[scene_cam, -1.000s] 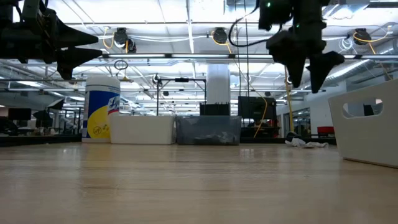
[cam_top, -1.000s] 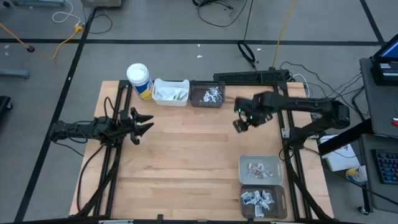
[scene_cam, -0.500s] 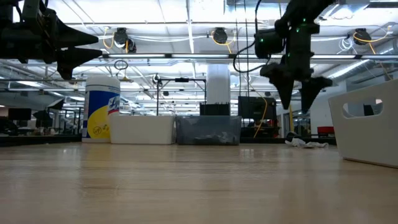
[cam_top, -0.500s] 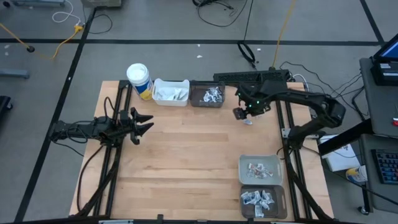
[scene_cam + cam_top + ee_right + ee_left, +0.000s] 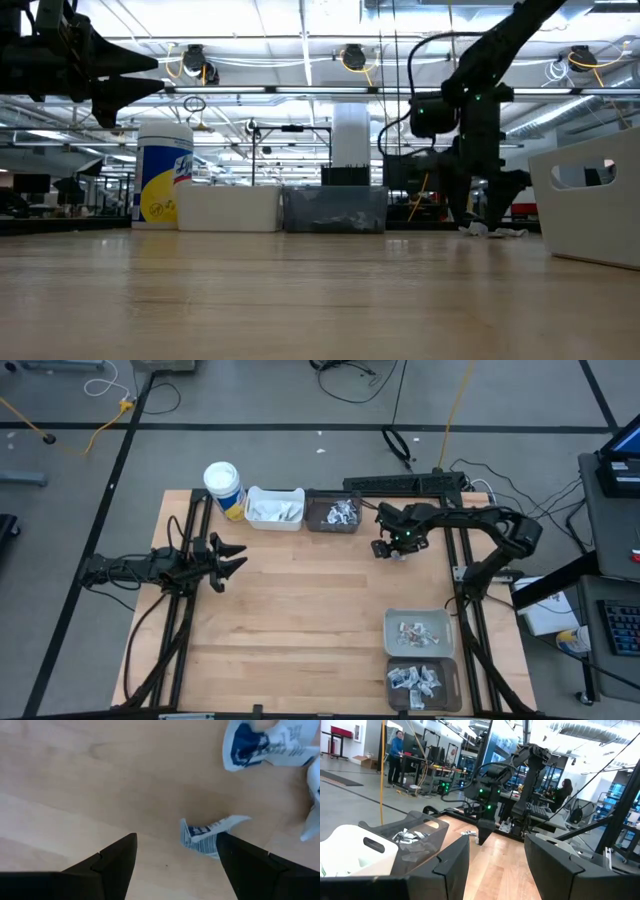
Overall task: Pick & Place First Aid Supplies
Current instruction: Put the blue alcohol pad into the bottom black bin
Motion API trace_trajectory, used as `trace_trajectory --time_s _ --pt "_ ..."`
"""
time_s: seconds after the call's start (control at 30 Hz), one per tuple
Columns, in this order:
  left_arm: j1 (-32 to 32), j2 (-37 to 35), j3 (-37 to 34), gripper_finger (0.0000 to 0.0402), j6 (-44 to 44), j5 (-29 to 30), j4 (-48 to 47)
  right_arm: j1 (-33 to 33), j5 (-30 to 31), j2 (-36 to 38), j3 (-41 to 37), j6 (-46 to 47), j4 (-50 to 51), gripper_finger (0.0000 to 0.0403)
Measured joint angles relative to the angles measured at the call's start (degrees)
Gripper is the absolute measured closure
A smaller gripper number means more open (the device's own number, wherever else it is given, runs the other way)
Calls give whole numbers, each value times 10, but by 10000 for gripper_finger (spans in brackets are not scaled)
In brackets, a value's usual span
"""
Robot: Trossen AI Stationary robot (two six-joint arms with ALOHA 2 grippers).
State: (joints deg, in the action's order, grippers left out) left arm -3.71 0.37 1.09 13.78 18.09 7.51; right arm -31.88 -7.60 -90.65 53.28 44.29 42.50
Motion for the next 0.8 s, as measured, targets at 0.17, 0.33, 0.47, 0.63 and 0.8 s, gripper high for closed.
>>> trace_trajectory --time_s 0.17,0.33,0.47,0.63,0.8 --pt "0 0 0 206 0 0 0 -8 2 -25 0 -6 -7 149" --pt "0 0 0 206 0 0 0 -12 2 -32 0 -14 -7 210" --pt "0 0 0 206 0 0 0 -12 3 -29 0 -15 -1 284" --pt "0 0 0 206 0 0 0 -11 26 -8 -1 -19 10 382" --pt "0 0 0 206 0 0 0 -11 46 27 1 -23 54 393"
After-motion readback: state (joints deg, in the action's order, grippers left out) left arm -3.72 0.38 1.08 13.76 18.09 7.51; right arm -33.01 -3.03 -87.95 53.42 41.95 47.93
